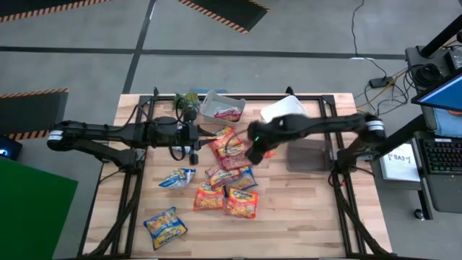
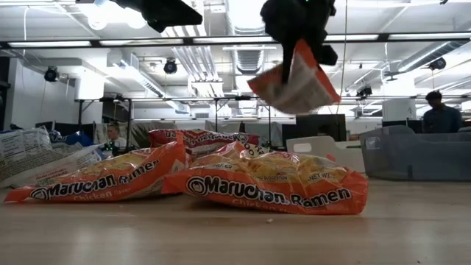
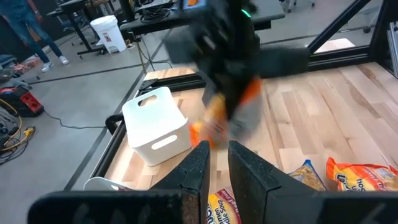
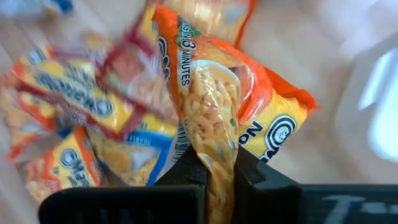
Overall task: Sort Maruchan noodles
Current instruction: Put the orange noodle pack into the white bin
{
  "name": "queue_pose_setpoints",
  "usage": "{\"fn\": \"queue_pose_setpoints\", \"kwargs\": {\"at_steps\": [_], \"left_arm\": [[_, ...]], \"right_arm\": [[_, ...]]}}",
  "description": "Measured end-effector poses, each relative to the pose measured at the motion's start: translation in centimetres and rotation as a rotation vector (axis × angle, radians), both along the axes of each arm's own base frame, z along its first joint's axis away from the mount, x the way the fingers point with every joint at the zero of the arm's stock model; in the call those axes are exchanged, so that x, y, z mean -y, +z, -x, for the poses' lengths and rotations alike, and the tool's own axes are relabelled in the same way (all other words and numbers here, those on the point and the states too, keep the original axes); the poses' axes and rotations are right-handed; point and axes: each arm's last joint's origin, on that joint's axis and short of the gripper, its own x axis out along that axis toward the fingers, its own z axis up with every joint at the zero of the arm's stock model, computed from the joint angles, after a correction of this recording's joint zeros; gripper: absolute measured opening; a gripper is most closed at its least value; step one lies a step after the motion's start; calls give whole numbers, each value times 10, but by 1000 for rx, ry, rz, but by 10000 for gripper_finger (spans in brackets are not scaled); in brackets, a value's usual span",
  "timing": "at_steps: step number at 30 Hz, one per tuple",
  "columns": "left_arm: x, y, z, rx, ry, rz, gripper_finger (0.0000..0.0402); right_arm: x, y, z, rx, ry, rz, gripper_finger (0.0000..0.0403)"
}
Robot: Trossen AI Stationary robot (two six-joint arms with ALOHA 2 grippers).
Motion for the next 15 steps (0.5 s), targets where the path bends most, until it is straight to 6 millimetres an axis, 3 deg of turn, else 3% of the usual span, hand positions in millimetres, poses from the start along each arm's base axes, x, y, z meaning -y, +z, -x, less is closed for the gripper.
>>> {"fn": "queue_pose_setpoints", "kwargs": {"at_steps": [7,15], "left_arm": [[0,2,3,8,0,0,41],[0,2,3,0,0,0,41]], "right_arm": [[46,26,39,160,-51,63,13],[105,0,73,370,-27,-28,13]]}}
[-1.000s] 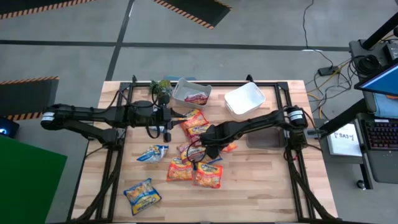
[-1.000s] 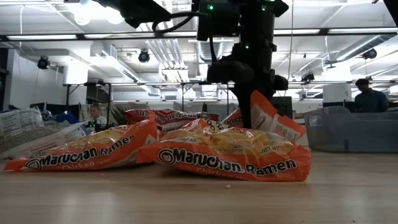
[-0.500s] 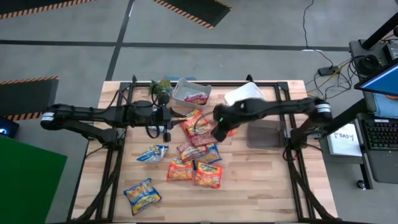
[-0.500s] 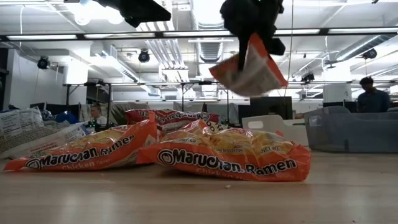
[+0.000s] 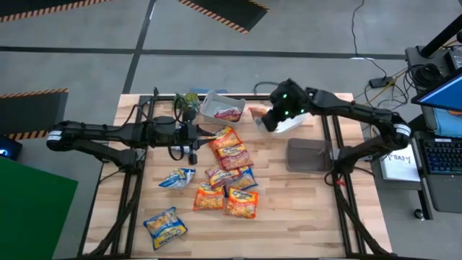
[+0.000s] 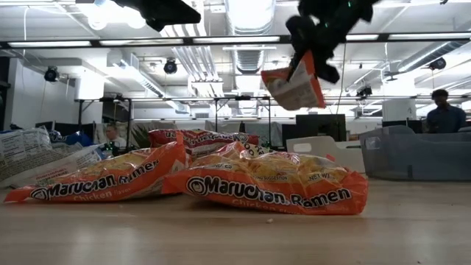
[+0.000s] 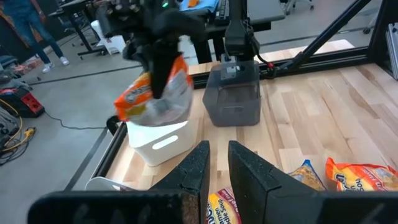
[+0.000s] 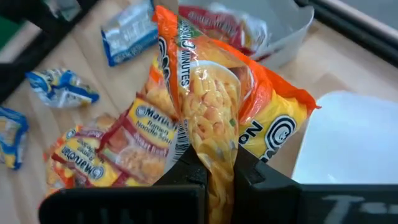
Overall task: Sort Maruchan noodles
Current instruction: Put the orange noodle pack into the white bin, then put the blue noodle pack into the black bin
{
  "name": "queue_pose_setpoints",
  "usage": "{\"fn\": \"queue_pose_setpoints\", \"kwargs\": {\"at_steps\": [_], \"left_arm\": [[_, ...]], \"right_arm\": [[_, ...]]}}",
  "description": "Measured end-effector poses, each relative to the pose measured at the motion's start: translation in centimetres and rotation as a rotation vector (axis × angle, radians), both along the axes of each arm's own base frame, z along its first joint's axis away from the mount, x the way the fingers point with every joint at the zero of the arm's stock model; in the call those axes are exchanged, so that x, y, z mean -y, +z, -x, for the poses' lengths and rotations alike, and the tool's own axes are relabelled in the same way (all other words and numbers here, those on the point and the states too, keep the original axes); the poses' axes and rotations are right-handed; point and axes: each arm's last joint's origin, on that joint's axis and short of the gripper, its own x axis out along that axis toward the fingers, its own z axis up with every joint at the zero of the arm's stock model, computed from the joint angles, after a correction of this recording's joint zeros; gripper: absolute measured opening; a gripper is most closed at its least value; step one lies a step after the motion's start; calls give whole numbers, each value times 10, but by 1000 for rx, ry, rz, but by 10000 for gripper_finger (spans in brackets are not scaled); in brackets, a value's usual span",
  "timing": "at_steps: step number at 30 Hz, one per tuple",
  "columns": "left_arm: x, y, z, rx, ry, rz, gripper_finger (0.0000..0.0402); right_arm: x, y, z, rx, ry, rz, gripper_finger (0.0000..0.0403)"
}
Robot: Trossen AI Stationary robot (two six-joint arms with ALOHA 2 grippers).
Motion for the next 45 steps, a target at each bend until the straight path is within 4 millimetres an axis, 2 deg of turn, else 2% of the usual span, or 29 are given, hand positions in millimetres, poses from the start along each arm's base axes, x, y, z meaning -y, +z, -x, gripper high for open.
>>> {"fn": "queue_pose_setpoints", "kwargs": {"at_steps": [7,12,16,21,29,32,39,42,45], "left_arm": [[0,-1,1,-16,0,1,41],[0,-1,1,-14,0,0,41],[0,0,0,-3,0,0,41],[0,1,0,3,-1,-4,41],[0,1,0,3,-2,-7,41],[0,1,0,3,-2,-7,41],[0,0,0,2,-2,-7,41],[0,0,0,2,-2,-7,41],[0,0,0,1,-2,-7,41]], "right_arm": [[37,-29,43,196,-2,41,13],[51,-51,79,179,-91,71,13],[57,-72,93,152,-126,35,13],[60,-98,94,131,-128,23,13],[68,-120,88,143,-165,-18,17],[70,-128,86,122,-167,-43,43],[73,-137,84,100,-176,-78,131],[73,-132,85,114,-185,-78,159],[71,-120,85,140,-195,-68,178]]}}
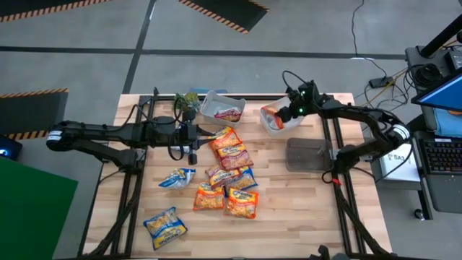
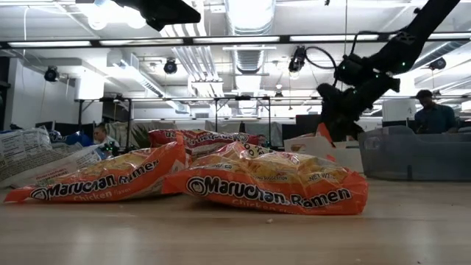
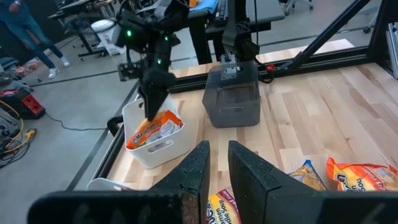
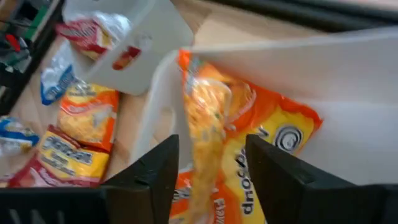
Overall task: Sort Maruchan noodles
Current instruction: Put the blue noodle pack into the black bin
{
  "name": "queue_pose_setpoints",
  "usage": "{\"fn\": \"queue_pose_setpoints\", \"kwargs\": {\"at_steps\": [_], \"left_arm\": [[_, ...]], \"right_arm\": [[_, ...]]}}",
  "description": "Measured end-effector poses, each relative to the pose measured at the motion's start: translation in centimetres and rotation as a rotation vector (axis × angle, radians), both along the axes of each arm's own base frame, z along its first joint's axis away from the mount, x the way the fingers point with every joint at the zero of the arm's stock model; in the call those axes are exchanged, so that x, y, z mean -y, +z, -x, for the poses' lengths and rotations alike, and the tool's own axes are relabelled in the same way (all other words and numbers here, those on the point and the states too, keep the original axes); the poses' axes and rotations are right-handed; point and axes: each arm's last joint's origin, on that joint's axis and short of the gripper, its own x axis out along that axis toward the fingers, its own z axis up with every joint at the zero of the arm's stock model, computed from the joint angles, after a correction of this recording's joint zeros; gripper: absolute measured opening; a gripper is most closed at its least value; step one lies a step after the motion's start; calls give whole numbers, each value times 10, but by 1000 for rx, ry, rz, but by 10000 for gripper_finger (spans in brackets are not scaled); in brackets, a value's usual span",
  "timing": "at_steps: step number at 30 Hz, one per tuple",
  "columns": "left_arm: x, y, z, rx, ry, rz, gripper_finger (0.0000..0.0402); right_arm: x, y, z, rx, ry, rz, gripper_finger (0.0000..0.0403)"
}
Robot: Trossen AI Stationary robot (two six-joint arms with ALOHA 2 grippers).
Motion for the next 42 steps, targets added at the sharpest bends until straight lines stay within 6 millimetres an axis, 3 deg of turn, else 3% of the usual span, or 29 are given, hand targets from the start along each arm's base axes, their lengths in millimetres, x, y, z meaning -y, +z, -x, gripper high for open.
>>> {"fn": "queue_pose_setpoints", "kwargs": {"at_steps": [8,18,24,31,37,42], "left_arm": [[0,-10,-9,-48,-1,4,41],[-1,-39,-34,-163,16,55,41],[-1,-52,-55,-236,55,139,41],[-1,-77,-64,-546,104,183,41],[-5,-103,-44,-922,314,295,41],[-19,-114,-27,-964,623,305,46]], "right_arm": [[-19,43,3,54,5,12,189],[-99,83,-23,196,242,55,173],[-147,86,-40,171,352,119,171],[-187,81,-50,151,515,111,166],[-207,77,-54,129,575,148,159],[-214,76,-55,108,562,225,161]]}}
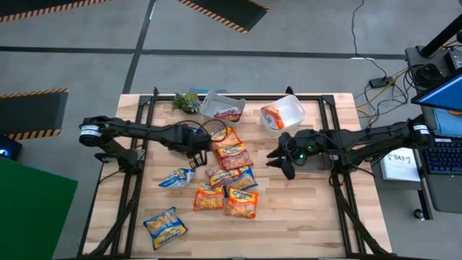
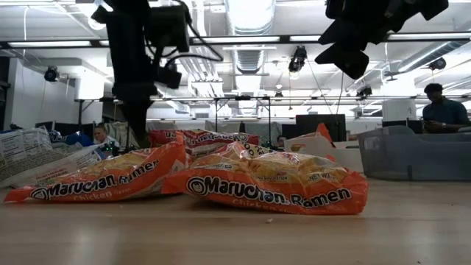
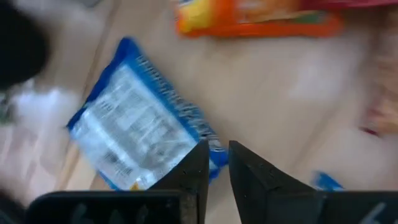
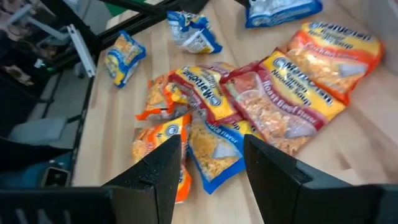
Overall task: Sort Maruchan noodles
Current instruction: Put the blue noodle pack into the black bin
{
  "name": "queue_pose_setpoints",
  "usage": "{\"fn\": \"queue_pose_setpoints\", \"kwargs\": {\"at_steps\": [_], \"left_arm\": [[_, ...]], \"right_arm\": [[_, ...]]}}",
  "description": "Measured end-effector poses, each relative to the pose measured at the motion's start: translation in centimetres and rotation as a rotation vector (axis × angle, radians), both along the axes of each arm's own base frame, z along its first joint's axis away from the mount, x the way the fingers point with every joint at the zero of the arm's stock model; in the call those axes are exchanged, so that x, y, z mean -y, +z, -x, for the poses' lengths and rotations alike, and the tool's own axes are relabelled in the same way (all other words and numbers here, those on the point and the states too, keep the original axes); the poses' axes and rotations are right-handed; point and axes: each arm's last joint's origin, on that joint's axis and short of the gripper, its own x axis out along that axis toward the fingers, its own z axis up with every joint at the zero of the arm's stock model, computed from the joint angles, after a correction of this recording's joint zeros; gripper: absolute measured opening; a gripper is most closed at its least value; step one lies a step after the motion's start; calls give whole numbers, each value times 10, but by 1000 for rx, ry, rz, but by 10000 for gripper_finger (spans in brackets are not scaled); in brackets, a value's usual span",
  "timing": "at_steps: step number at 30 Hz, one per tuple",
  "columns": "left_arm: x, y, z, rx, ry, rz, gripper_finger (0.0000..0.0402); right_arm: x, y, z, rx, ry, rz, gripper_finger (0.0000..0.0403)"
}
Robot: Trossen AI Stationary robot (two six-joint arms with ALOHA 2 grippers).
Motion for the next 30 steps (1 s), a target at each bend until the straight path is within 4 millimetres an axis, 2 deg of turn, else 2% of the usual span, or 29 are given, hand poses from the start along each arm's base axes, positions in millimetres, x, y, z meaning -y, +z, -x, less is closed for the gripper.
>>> {"fn": "queue_pose_setpoints", "kwargs": {"at_steps": [4,10,15,19,30], "left_arm": [[-11,-5,4,13,122,6,77],[-23,-9,-1,77,268,-35,158],[-28,-20,-5,54,304,-77,206],[-31,-36,-13,37,307,-85,217],[-46,-75,-17,-110,341,-161,211]], "right_arm": [[0,1,0,11,2,28,158],[0,1,0,11,2,32,156],[0,0,0,12,5,41,156],[0,0,0,12,6,54,155],[0,0,0,12,5,65,153]]}}
